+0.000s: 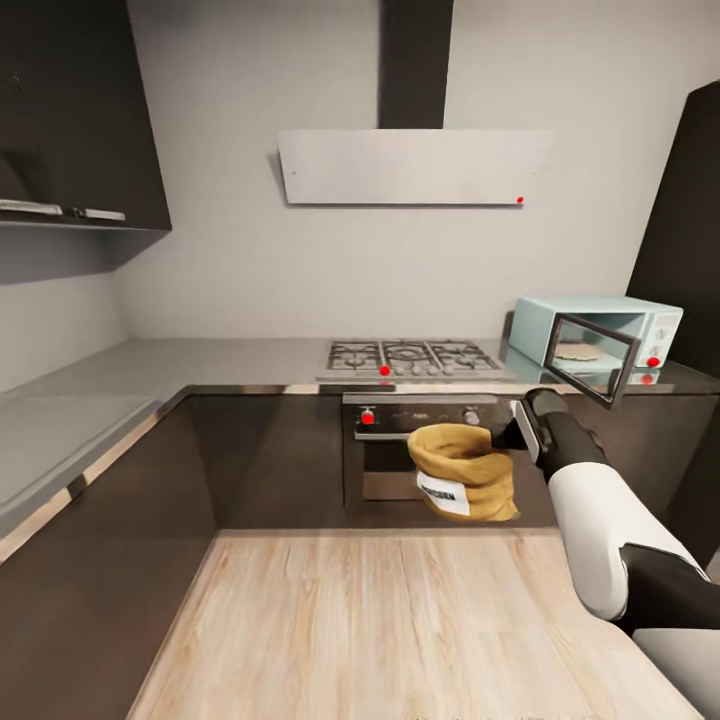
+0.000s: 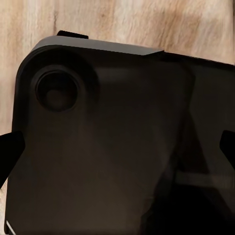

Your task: In the kitchen, take the popcorn bag from the countertop, put it into the microwave, and heat it until the popcorn is cooked so the cooked popcorn ends up inside the bag.

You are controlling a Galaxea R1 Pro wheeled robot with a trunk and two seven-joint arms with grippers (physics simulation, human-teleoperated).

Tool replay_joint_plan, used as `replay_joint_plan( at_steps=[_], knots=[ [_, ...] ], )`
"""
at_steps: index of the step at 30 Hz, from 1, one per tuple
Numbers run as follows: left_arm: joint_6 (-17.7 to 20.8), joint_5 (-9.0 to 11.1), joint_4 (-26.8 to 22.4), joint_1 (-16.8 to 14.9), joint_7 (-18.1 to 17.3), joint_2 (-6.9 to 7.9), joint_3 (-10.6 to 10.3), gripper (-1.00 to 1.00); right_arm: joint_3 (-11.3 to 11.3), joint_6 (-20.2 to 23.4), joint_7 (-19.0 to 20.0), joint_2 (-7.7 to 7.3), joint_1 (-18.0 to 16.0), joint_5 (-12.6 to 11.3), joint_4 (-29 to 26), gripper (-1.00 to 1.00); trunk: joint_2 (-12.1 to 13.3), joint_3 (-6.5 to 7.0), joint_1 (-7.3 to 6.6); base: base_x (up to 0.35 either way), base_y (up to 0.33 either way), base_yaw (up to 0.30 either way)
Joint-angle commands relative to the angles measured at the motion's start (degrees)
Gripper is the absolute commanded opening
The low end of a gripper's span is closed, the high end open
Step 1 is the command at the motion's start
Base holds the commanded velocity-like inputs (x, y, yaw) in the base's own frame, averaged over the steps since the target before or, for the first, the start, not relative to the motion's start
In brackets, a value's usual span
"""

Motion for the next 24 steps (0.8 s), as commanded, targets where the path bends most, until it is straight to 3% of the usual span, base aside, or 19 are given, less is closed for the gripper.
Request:
replay_joint_plan(
  at_steps=[1, 24],
  knots=[
    [-0.11, 0.41, -0.04, 0.01, -0.1, -0.02, 0.07, 1.0, -0.15, 0.18, 0.04, 0.03, -0.05, 0.23, -0.1, -1.0, -0.03, -0.06, 0.0, 0.0, 0.0, -0.286],
    [-0.11, 0.32, -0.04, 0.0, -0.1, -0.08, -0.01, 1.0, -0.43, 1.19, -0.26, -0.09, -0.05, -0.03, -0.13, -1.0, -0.03, -0.06, 0.0, 0.0, 0.0, -0.287]
  ],
)
